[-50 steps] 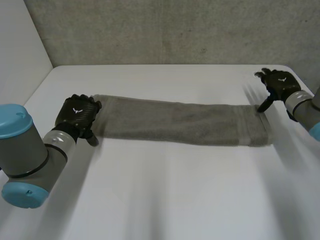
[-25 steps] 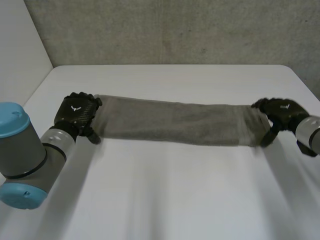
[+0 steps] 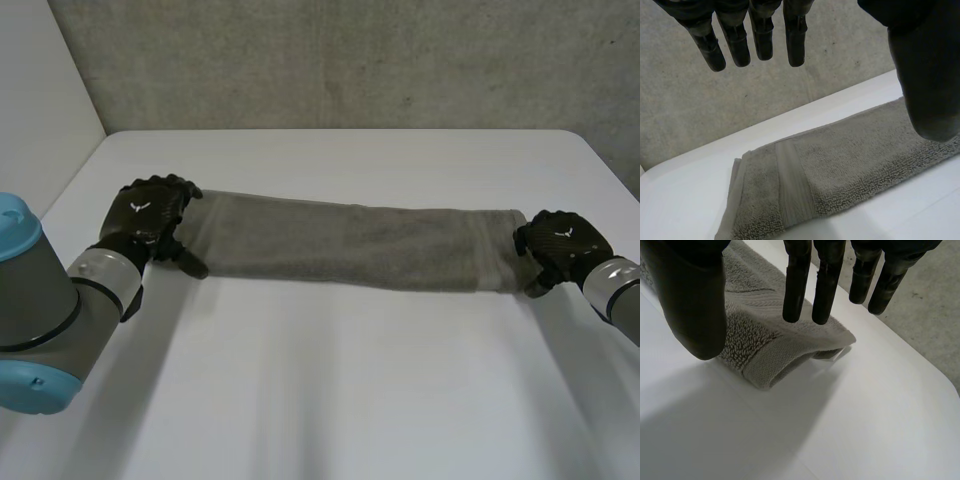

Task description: Fold the towel.

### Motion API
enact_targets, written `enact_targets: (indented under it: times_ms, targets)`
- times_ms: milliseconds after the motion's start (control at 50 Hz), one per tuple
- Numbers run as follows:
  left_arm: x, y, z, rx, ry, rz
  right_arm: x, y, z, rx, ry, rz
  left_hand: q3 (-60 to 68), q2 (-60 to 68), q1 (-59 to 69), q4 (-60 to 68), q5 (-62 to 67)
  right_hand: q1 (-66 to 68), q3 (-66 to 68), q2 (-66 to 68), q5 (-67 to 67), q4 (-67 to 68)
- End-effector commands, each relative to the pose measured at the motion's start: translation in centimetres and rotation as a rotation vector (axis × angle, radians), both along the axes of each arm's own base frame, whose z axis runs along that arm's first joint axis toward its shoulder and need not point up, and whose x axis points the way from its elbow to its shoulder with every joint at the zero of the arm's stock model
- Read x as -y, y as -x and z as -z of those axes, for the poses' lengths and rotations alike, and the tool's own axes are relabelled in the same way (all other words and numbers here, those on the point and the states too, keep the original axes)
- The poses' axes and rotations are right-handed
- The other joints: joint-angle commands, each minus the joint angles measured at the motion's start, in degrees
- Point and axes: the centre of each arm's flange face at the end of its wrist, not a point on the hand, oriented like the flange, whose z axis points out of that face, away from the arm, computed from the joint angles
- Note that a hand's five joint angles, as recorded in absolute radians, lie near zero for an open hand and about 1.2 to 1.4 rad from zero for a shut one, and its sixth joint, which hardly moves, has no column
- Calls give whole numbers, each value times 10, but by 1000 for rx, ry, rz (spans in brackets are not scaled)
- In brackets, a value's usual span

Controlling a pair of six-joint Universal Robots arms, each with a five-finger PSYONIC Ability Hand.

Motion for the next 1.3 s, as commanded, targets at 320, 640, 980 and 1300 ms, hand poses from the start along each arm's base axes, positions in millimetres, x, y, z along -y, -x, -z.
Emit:
enact_targets:
  times_ms: [320,640,980,1300]
  targets:
    - [1,0,3,-3,-10,11,3,1,15,-50,-15,-17,-28,-37,-130,-32,-33,282,-7,285,277,-33]
    - [2,-2,3,-3,-10,4,16,35,10,-102,19,14,-28,-37,-130,-32,-33,427,-7,430,422,-33]
    - [5,-6,0,-6,-3,-11,64,115,-51,-238,199,145,-28,-37,-130,-32,-33,427,-7,430,422,-33]
    - [5,-7,0,-5,-3,-17,1,-90,-116,-83,338,-326,-28,-37,-130,-32,-33,427,-7,430,422,-33]
